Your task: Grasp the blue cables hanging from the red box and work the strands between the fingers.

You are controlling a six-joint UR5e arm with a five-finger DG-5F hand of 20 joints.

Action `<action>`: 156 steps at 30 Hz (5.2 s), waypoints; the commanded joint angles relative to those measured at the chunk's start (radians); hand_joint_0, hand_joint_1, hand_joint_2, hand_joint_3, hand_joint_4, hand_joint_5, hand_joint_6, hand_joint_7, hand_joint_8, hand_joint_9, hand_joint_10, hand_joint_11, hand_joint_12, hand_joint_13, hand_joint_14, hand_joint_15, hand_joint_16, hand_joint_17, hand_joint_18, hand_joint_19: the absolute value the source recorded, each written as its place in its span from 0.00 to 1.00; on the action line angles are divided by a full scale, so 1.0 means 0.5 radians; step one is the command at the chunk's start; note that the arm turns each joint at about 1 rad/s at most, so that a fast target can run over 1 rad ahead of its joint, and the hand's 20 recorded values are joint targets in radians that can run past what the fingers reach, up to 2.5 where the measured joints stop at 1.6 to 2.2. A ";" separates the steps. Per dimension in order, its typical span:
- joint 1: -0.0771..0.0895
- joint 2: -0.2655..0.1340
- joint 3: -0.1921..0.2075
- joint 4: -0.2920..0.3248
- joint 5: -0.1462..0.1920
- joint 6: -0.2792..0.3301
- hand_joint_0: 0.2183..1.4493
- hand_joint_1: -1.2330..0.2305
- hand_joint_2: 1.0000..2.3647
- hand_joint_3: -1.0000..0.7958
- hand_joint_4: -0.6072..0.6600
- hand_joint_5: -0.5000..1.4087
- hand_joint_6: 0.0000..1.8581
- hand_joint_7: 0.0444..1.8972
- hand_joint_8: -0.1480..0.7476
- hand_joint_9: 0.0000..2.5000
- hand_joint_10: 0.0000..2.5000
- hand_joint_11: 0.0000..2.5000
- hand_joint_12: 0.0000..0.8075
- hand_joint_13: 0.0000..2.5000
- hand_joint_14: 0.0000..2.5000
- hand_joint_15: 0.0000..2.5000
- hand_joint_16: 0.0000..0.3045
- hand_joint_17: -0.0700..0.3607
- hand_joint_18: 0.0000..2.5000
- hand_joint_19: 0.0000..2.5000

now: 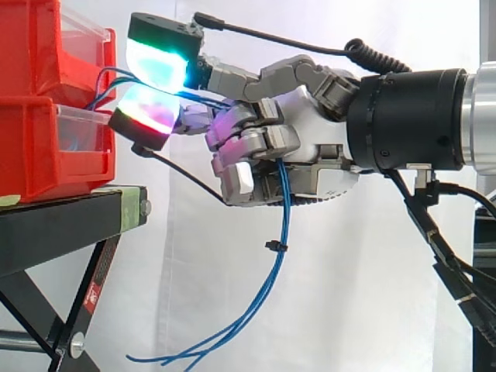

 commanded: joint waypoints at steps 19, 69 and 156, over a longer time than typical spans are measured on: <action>0.000 0.000 0.046 0.061 0.002 -0.073 0.51 0.47 0.01 0.19 0.64 0.31 0.39 0.61 0.72 0.75 1.00 1.00 0.87 0.83 1.00 0.69 0.94 0.66 1.00 0.29; -0.021 0.000 0.055 0.042 -0.002 -0.245 0.47 0.32 0.00 0.05 0.68 0.19 0.55 0.54 0.72 0.75 1.00 1.00 0.87 0.83 1.00 0.69 0.94 0.66 1.00 0.29; -0.018 0.000 0.052 0.156 -0.008 -0.656 0.57 0.32 0.01 0.53 0.60 0.23 0.79 0.54 0.72 0.75 1.00 1.00 0.87 0.83 1.00 0.69 0.94 0.66 1.00 0.29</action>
